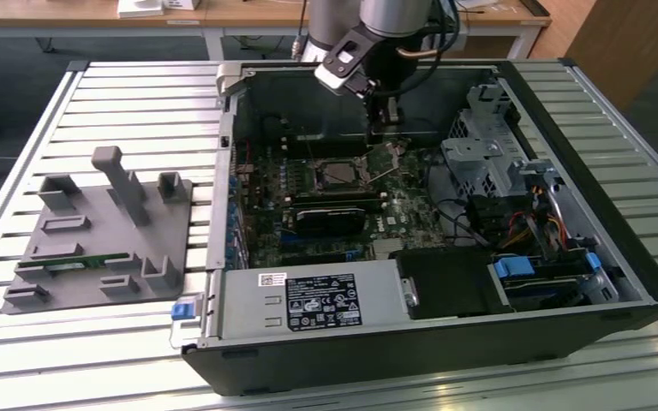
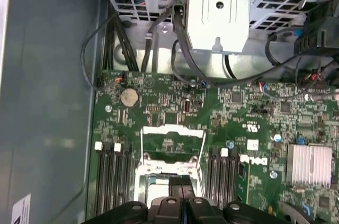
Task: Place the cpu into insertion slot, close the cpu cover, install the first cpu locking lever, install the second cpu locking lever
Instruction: 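Close the cpu cover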
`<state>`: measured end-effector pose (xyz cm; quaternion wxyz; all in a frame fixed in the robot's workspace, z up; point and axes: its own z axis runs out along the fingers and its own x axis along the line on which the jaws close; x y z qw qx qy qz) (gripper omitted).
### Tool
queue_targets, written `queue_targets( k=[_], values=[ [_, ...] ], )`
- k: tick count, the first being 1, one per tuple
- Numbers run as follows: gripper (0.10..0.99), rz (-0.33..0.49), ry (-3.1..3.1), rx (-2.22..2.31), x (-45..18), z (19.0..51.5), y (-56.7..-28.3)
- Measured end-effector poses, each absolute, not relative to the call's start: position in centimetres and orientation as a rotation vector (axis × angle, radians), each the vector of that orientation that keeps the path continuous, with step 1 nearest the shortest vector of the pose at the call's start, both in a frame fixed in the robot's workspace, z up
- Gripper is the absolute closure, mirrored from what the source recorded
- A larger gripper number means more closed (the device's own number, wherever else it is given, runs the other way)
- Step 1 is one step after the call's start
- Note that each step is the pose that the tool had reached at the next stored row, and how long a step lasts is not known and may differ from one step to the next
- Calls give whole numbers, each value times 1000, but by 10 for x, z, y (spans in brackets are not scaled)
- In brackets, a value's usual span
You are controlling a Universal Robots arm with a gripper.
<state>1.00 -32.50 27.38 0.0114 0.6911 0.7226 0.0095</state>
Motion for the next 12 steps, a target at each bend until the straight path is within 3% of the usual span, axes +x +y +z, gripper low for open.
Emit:
queue_targets(
  k=[12],
  values=[
    [980,28,2252,2156,31,269,-323]
  ],
)
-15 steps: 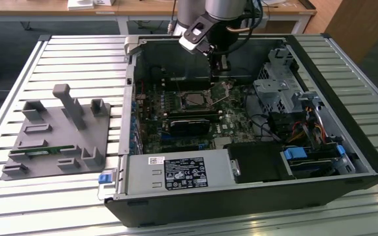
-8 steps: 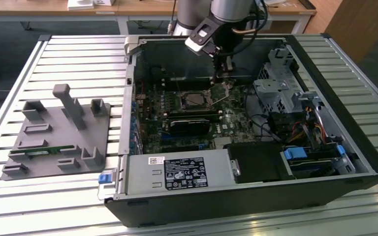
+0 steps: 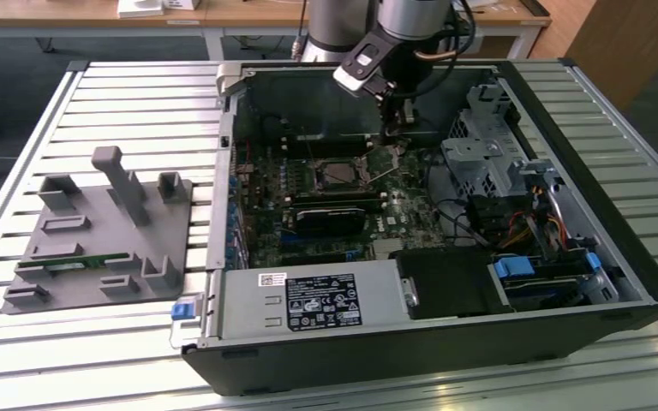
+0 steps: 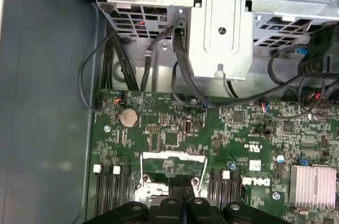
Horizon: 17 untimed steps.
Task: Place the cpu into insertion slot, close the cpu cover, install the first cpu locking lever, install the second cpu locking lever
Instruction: 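Close the cpu cover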
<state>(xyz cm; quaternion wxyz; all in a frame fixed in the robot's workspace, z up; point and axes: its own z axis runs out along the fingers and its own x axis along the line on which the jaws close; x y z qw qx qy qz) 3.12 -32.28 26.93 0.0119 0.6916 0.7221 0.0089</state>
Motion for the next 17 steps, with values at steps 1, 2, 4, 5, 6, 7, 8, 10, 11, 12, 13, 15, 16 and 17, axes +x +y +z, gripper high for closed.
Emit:
queue_targets(
  k=[1,2,4,5,6,7,8,10,11,12,13,15,16,17],
  values=[
    [980,28,2252,2156,32,269,-323],
    [980,28,2251,2156,34,269,-322],
    [980,28,2251,2157,36,268,-322],
    [980,28,2251,2157,37,267,-322],
    [980,27,2250,2158,38,267,-322],
    [980,27,2249,2158,39,266,-321],
    [980,27,2248,2159,40,265,-321],
    [980,27,2244,2163,43,263,-321],
    [980,27,2242,2166,45,262,-321],
    [980,27,2239,2169,46,260,-320],
    [980,27,2237,2171,48,259,-320],
    [980,26,2235,2173,50,257,-319],
    [980,27,2234,2174,51,257,-318],
    [980,27,2231,2177,52,256,-318]
  ],
)
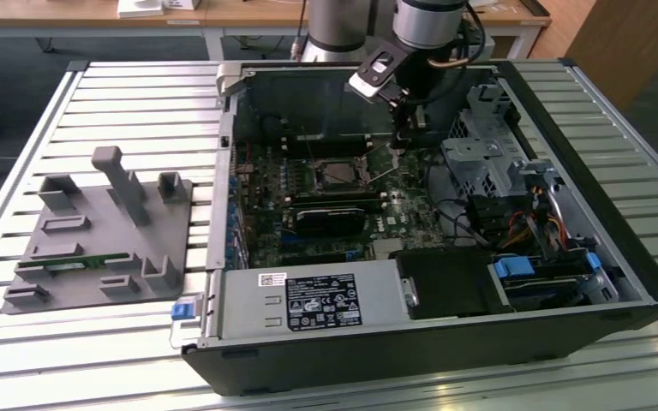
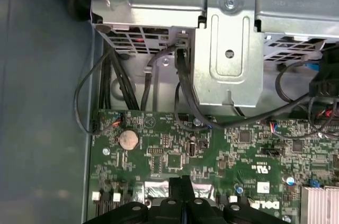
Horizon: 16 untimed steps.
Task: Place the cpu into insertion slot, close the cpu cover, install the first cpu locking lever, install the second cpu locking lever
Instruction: 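Close the cpu cover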
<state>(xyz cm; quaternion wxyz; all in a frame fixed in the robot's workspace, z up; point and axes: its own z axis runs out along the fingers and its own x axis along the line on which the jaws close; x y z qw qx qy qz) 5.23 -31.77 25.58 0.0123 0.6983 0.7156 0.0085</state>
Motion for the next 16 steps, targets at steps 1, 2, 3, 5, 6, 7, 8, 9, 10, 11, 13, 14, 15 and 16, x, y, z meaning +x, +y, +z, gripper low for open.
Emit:
queue_targets(
  k=[1,2,3,5,6,7,8,9,10,11,13,14,15,16],
  values=[
    [980,26,2227,2181,54,255,-317],
    [980,27,2222,2185,55,255,-317],
    [980,27,2218,2190,56,254,-316],
    [980,26,2214,2193,59,253,-315],
    [980,26,2214,2193,60,252,-314],
    [980,26,2214,2193,61,252,-314],
    [980,26,2214,2193,62,251,-314],
    [980,26,2214,2193,63,250,-313],
    [980,26,2214,2193,64,249,-313],
    [980,26,2214,2193,66,249,-313],
    [980,26,2214,2193,68,247,-312],
    [980,26,2214,2193,69,247,-312],
    [980,26,2214,2193,70,246,-312],
    [980,26,2214,2193,70,244,-312]
  ],
)
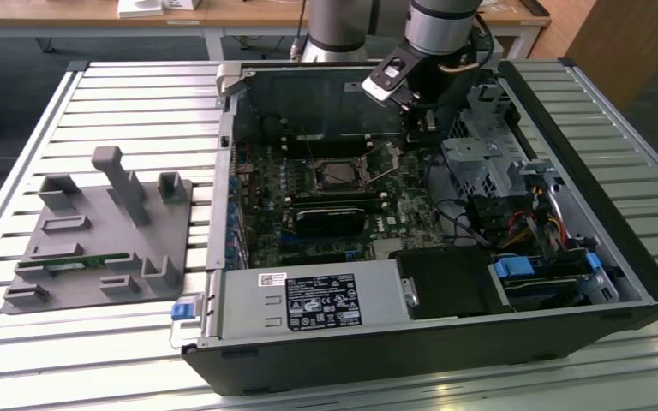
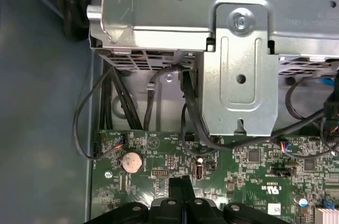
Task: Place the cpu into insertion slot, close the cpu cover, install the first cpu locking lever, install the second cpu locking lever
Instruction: 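Close the cpu cover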
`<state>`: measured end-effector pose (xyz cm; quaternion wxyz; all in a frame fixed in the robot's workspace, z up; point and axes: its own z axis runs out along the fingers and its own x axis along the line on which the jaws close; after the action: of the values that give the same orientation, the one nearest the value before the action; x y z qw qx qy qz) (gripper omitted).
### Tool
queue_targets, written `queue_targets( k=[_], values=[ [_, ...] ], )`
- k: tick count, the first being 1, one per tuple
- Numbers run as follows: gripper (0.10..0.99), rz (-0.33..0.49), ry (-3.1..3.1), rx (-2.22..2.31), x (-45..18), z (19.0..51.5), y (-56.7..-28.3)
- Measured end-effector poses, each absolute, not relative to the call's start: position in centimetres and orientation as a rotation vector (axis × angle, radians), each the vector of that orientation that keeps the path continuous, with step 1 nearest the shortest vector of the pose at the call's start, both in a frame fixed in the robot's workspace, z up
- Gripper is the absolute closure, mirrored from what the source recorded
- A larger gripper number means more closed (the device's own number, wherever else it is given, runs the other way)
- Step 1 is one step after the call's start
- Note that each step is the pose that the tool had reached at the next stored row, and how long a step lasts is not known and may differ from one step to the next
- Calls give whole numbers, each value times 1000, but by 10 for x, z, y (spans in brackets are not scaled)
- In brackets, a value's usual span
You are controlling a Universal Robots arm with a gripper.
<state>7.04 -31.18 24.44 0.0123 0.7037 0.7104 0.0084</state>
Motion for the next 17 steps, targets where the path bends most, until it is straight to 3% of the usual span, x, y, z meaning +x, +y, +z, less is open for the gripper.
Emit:
queue_targets(
  k=[17],
  values=[
    [980,25,2215,2194,49,239,-310]
  ],
)
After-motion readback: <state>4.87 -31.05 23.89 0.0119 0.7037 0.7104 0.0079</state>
